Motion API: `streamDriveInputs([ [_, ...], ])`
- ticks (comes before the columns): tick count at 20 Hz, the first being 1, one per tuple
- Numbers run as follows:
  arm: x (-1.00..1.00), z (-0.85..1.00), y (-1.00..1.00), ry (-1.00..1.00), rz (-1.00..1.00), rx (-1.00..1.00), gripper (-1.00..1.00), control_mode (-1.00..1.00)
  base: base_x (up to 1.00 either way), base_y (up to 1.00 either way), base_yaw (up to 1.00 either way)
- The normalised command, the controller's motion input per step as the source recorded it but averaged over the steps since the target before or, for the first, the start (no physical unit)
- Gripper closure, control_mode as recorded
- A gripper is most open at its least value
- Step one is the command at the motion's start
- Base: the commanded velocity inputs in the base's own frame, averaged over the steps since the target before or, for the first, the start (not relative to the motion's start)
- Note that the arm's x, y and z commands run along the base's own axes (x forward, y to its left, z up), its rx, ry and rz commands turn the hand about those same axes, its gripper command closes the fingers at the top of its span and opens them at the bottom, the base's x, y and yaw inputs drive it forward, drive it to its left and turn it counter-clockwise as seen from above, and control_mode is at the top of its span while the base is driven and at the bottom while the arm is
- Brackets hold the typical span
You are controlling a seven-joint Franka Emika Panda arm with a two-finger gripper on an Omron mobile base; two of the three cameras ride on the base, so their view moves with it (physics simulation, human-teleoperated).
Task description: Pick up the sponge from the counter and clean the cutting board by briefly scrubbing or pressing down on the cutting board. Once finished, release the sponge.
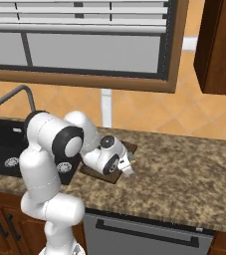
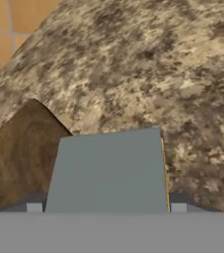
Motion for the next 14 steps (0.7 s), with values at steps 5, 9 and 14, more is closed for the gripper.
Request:
streamDriveInputs([
  [5,0.04,-0.44,0.15,-0.09,0.19,-0.06,-1.0,-1.0,0.0,0.0,0.0],
  [9,-0.36,0.24,0.01,-0.37,0.09,0.0,-1.0,-1.0,0.0,0.0,0.0],
  [14,-0.24,0.45,0.0,-0.2,0.0,0.02,-1.0,-1.0,0.0,0.0,0.0],
])
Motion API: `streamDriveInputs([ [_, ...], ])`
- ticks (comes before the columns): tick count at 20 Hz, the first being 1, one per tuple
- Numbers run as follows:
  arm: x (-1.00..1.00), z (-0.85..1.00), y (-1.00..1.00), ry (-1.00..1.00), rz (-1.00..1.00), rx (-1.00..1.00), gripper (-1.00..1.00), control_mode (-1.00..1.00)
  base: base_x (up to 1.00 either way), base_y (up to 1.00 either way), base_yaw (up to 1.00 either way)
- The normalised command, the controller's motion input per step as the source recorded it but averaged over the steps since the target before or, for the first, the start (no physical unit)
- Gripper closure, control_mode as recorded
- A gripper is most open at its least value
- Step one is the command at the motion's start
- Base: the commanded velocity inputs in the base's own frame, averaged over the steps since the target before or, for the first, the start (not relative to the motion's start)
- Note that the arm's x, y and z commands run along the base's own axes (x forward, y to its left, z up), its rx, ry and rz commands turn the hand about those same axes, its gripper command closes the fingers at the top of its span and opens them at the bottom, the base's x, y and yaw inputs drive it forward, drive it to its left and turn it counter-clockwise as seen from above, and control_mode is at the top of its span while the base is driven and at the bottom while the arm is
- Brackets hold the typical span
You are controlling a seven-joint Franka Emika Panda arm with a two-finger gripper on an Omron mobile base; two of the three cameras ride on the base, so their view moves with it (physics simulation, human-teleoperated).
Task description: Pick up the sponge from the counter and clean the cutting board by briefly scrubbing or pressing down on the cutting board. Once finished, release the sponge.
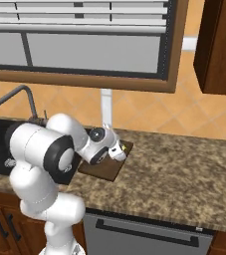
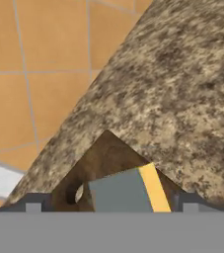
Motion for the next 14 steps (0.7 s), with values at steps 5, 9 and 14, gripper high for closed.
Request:
streamDriveInputs([
  [5,-0.26,0.34,0.0,-0.07,0.03,0.0,-1.0,-1.0,0.0,0.0,0.0],
  [9,-0.86,0.95,0.0,-0.19,0.07,0.06,-1.0,-1.0,0.0,0.0,0.0],
  [14,-0.89,1.0,0.0,-0.19,0.05,0.24,-1.0,-1.0,0.0,0.0,0.0],
])
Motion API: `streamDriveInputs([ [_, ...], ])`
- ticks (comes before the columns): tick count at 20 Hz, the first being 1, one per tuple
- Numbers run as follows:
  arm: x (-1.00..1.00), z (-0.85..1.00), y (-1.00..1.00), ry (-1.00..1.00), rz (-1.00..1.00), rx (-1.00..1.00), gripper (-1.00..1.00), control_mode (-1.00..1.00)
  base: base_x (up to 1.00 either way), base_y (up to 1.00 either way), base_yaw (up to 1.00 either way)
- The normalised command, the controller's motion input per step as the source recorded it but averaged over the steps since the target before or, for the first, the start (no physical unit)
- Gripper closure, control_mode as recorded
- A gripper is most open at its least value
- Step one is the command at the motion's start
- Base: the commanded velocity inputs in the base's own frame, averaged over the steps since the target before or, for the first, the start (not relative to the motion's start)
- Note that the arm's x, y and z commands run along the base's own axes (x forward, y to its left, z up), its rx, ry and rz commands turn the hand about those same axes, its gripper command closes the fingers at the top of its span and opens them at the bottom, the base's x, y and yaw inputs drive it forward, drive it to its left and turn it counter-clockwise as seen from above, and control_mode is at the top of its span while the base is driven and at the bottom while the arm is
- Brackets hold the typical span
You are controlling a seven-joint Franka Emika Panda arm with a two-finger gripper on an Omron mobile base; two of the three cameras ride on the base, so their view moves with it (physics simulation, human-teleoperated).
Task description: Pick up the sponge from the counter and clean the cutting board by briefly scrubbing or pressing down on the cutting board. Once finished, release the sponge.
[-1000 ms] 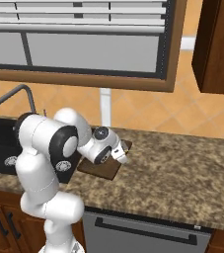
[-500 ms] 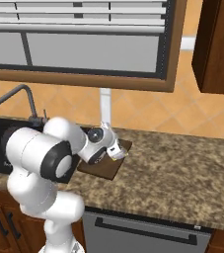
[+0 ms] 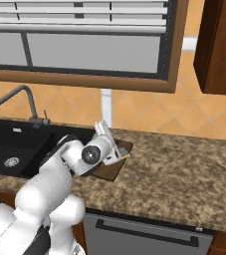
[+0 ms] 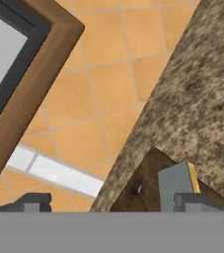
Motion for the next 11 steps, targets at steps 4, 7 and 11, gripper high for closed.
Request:
streamDriveInputs([
  [4,-0.57,1.0,0.0,-0.08,0.09,0.28,-1.0,-1.0,0.0,0.0,0.0],
  [7,-0.58,1.0,0.0,0.06,0.12,0.43,-1.0,-1.0,0.0,0.0,0.0],
  [11,-0.67,1.0,0.0,0.16,0.14,0.54,-1.0,-1.0,0.0,0.0,0.0],
])
